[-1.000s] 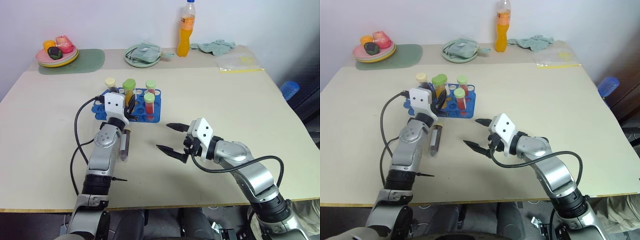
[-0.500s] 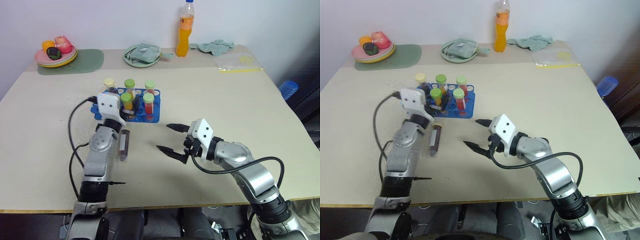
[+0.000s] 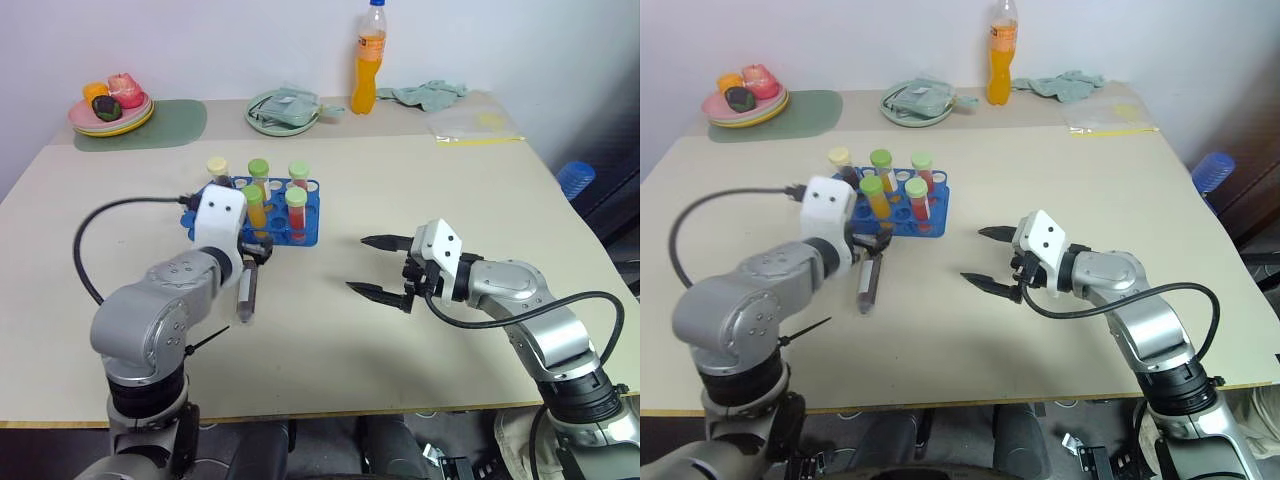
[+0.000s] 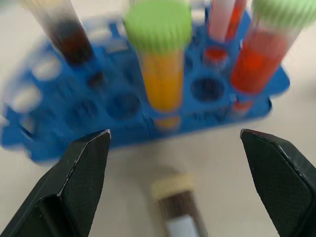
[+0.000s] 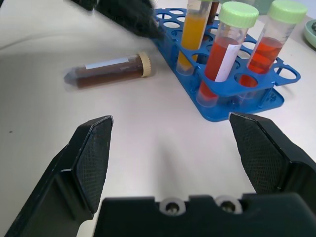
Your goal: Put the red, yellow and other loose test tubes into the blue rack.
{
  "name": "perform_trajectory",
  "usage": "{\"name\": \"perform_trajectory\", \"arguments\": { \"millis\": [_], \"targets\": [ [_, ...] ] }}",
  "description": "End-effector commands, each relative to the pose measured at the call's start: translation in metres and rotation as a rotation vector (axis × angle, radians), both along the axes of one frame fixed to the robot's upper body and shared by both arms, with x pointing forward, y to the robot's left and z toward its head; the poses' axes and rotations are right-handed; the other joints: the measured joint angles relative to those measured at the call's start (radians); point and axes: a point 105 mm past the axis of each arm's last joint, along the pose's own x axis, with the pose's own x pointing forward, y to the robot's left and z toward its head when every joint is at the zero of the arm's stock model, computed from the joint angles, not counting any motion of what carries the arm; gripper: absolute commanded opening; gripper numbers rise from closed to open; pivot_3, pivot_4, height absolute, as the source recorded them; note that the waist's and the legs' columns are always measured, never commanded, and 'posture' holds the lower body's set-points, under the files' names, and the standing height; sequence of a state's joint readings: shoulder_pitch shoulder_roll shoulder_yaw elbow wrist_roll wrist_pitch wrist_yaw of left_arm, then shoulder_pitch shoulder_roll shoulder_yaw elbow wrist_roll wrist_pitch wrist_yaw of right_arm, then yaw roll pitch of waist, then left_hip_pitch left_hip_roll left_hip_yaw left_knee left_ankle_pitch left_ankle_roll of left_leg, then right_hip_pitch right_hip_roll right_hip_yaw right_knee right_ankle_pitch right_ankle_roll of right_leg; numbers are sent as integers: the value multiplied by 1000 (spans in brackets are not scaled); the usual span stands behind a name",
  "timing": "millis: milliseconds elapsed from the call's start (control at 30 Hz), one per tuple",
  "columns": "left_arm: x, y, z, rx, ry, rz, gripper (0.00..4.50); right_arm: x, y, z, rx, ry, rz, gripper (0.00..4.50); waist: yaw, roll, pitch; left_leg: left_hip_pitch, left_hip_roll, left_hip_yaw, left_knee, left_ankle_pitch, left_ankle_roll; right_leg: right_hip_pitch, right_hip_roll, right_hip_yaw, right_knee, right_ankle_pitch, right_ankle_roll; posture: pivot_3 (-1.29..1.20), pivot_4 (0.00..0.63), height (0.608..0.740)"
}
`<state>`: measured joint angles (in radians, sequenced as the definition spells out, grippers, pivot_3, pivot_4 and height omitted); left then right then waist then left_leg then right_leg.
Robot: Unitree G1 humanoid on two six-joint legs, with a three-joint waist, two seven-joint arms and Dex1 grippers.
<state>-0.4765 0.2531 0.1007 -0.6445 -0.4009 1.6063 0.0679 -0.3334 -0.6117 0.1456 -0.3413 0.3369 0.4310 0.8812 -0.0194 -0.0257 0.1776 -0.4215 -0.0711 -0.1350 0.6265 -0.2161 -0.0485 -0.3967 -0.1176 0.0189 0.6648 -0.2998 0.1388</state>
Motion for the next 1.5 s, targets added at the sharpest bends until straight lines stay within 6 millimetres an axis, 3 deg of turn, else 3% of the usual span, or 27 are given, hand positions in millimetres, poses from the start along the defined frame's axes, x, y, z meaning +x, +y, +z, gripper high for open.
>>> {"name": "perform_trajectory", "arguments": {
  "millis": [33, 167, 200, 300, 433, 467, 600, 733, 900, 1133, 1167, 1500],
  "targets": [
    [-1, 13, -13, 51, 80, 22, 4321, -4, 12, 11, 29, -48, 42, 4178, 0, 0, 0, 0, 0, -1, 0, 0, 0, 0, 0, 0, 0, 0, 0, 0, 150, 740],
    [-7, 15, -25, 64, 179, -39, 4321, -7, 17, 9, 32, -47, 51, 4178, 10, 0, 0, 0, -1, -2, 0, 0, 0, 0, -1, 1, 0, 0, 0, 0, 150, 740],
    [-7, 16, -26, 61, 195, -30, 4096, -8, 17, 8, 30, -47, 53, 4178, 11, 0, 0, 0, -1, -2, 1, 0, 0, 0, -2, 1, 0, 0, 0, 0, 150, 740],
    [-5, 24, -25, 80, 229, -1, 3008, -11, 19, 6, 28, -46, 55, 4178, 10, 0, 0, 0, -1, -3, 1, 0, -1, 0, -2, 1, 0, 0, 0, 0, 150, 740],
    [-5, 30, -20, 94, 259, 10, 987, -13, 21, 4, 29, -42, 55, 4178, 4, 0, 0, 0, -1, -2, 0, 0, -1, -1, -1, 2, 0, 0, 0, 0, 150, 740],
    [-5, 32, -16, 103, 252, 17, 793, -14, 22, 3, 29, -41, 54, 4178, 5, 0, 0, 0, -1, -2, 0, 0, -1, -1, -1, 2, 1, 0, 0, 0, 150, 740],
    [-5, 37, -3, 86, 255, 2, 785, -14, 22, 1, 28, -39, 52, 4178, 8, 0, 0, 0, -1, -2, 0, 0, -1, -1, -1, 3, 1, 0, 0, 0, 150, 740],
    [-24, 55, 6, 199, 354, -114, 785, -13, 23, 1, 31, -39, 53, 4178, 1, 0, 0, 0, -1, 0, -1, 1, -2, -3, -1, 5, 1, 0, 0, 0, 150, 740],
    [-38, 81, 6, 344, 443, -140, 785, -11, 29, 0, 36, -45, 65, 4178, 4, 1, 0, 0, -1, 2, -2, 1, -2, -4, -1, 5, 1, 0, 0, 0, 150, 740],
    [-36, 102, -5, 403, 498, -134, 4177, -12, 33, 0, 43, -53, 65, 4178, 5, 1, 0, 0, -1, 5, -3, 1, -2, -4, -1, 5, 0, 0, 0, 0, 150, 740],
    [-36, 103, -7, 383, 514, -136, 4455, -12, 33, 0, 44, -53, 62, 4178, 4, 1, 0, 0, -1, 5, -4, 1, -2, -4, -1, 5, 0, 0, 0, 0, 150, 740],
    [-42, 106, -11, 293, 619, -169, 4455, -16, 34, -3, 53, -49, 49, 4178, 3, 1, 1, 0, 0, 4, -4, 0, -2, -4, -1, 5, 0, 0, 0, 0, 150, 740]
  ]
}}
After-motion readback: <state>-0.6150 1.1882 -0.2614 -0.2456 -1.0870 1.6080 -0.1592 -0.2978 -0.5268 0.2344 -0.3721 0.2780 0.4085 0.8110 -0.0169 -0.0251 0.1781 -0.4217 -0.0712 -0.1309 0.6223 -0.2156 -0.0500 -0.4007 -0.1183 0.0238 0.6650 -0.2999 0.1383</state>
